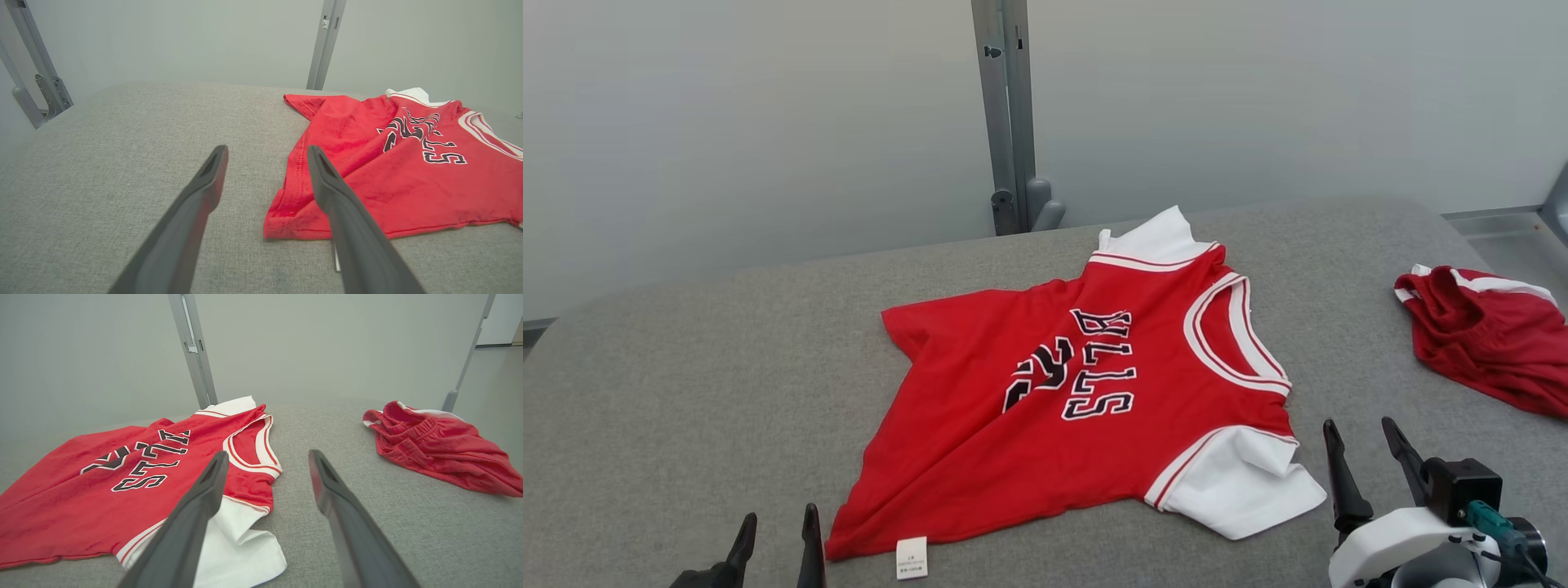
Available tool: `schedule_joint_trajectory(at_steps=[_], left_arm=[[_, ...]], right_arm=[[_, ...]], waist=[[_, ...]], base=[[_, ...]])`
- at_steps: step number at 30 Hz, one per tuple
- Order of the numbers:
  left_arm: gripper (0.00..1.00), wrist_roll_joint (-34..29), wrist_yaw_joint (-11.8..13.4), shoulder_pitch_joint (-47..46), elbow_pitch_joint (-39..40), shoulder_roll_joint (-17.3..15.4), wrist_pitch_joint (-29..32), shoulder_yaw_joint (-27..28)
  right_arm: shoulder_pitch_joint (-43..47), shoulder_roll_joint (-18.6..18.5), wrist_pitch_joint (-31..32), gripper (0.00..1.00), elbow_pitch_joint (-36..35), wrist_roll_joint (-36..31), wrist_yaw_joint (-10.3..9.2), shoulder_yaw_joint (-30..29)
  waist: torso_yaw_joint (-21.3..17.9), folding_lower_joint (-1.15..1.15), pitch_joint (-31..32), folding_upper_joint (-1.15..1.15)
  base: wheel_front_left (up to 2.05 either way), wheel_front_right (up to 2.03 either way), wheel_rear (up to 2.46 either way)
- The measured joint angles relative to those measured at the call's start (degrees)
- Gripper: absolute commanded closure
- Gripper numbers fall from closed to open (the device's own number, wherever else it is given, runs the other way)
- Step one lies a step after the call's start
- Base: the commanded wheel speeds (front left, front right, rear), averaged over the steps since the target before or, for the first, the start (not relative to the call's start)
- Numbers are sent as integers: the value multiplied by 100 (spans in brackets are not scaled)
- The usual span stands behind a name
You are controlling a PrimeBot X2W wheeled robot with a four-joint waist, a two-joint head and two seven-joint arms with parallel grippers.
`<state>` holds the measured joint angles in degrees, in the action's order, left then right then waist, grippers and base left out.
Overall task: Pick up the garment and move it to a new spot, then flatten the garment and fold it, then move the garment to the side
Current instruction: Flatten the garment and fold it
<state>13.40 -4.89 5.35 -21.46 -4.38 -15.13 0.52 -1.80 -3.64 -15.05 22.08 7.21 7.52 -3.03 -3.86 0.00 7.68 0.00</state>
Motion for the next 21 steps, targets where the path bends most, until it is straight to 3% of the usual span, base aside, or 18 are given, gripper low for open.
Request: schedule_joint_trajectory(at_steps=[11, 21], left_arm=[[0, -140, -165, 119, -110, 136, 1, 69], [0, 396, -224, -120, -661, 153, 1, -244]], right_arm=[[115, 48, 0, 0, -46, -27, 0, -41], [35, 36, 0, 0, 56, -18, 0, -7]], waist=[[-3, 0, -57, 0], [-20, 0, -375, 0]], base=[[0, 0, 0], [0, 0, 0]])
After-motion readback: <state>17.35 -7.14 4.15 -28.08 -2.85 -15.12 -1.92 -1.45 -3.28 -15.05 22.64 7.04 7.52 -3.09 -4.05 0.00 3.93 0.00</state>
